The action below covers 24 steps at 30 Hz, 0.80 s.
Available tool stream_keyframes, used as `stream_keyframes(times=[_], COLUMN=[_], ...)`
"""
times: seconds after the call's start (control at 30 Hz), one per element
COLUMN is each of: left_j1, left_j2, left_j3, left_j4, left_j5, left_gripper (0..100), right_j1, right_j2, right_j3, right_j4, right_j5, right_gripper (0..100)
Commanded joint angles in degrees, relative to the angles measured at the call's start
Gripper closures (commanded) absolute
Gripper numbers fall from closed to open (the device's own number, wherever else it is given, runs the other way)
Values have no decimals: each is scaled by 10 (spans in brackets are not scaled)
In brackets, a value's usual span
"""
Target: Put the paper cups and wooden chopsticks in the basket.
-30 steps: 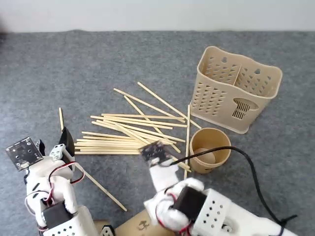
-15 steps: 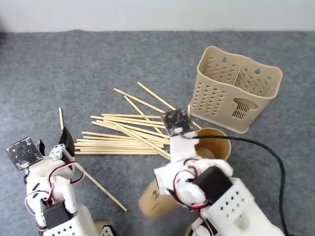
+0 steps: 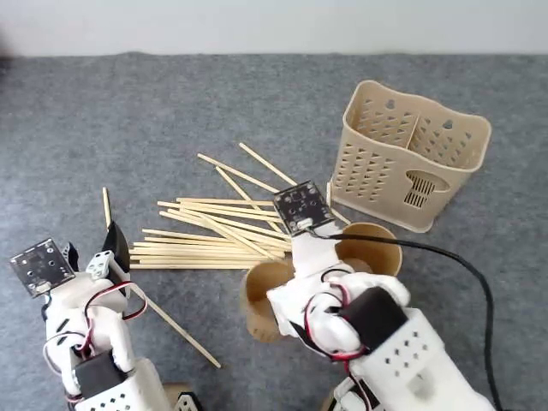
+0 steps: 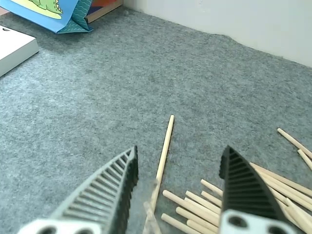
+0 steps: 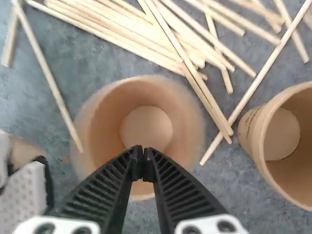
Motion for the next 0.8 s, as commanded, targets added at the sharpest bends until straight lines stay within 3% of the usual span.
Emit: stream_keyframes(times=[0.0,0.23,0.43,0.53,0.7,0.77], left_j1=[0,0,0,0,0,0], left_j2=[-9,-9,-9,-9,-9,-9], left_j3=[-4,-4,-4,-4,-4,-4], left_j4=[-13,-13,-13,-12,-12,-12], left_j5=[1,1,1,1,1,1], left_gripper=[737,737,737,737,737,737], right_j1=[-21,-92,-97,-96,-79,-58], right_j2=[9,-4,-16,-14,-13,-7], right_j3=[43,46,-12,-30,-30,-30], right_j4=[-37,-91,-104,-87,-53,-38], right_j5=[5,4,9,64,67,66], right_gripper=[991,990,990,979,788,756])
